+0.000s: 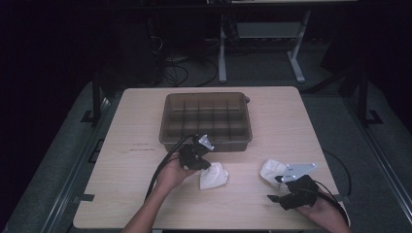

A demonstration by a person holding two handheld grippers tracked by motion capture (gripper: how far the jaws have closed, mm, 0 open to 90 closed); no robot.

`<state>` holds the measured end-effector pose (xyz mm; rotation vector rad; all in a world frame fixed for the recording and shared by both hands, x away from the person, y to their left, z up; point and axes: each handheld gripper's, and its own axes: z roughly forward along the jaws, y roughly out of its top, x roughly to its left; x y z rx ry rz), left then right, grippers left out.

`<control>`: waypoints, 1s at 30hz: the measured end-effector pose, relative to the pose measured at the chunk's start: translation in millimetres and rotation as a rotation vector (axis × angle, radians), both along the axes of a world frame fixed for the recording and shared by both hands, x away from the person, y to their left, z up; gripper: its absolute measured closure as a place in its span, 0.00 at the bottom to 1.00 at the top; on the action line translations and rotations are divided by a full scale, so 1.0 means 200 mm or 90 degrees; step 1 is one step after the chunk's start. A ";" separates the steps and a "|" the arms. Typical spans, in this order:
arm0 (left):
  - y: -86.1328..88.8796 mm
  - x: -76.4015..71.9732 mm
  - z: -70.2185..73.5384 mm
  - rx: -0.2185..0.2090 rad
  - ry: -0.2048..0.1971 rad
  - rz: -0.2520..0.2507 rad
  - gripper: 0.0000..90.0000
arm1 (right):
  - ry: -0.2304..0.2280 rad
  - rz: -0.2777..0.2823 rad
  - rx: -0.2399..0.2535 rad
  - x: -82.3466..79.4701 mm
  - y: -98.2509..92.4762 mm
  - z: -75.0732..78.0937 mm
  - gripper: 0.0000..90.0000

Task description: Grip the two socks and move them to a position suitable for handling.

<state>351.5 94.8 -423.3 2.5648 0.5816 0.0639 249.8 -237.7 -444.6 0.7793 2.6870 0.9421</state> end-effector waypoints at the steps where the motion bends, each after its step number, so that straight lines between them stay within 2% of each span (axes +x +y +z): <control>1: 0.00 0.00 0.01 -0.001 -0.005 -0.002 1.00 | 0.000 -0.002 0.001 0.00 0.00 0.00 0.33; 2: 0.00 -0.01 0.04 -0.002 -0.015 -0.007 1.00 | -0.002 -0.002 0.001 0.00 -0.01 0.01 0.33; 4: 0.01 -0.01 0.05 -0.004 -0.020 -0.015 1.00 | -0.003 -0.002 0.002 0.00 -0.01 0.01 0.33; 5: 0.01 -0.02 0.08 -0.002 -0.034 -0.022 1.00 | -0.004 -0.002 0.001 -0.01 -0.01 0.01 0.34; 7: 0.01 -0.03 0.09 -0.005 -0.036 -0.026 1.00 | -0.007 0.001 -0.001 -0.01 -0.01 0.01 0.34; 8: 0.01 -0.04 0.11 -0.007 -0.047 -0.036 1.00 | -0.010 0.000 0.000 -0.02 0.00 0.02 0.34; 12: 0.01 -0.07 0.14 -0.012 -0.054 -0.046 1.00 | -0.011 -0.002 0.002 -0.02 0.00 0.02 0.34; 14: 0.01 -0.09 0.16 -0.020 -0.058 -0.063 1.00 | -0.010 -0.004 0.004 -0.02 0.00 0.02 0.34; 21: 0.00 -0.15 0.19 -0.023 -0.064 -0.094 1.00 | -0.012 -0.002 0.004 -0.02 0.00 0.03 0.34; 30: -0.03 -0.24 0.20 -0.019 -0.050 -0.132 1.00 | -0.008 -0.004 0.006 -0.03 0.00 0.03 0.34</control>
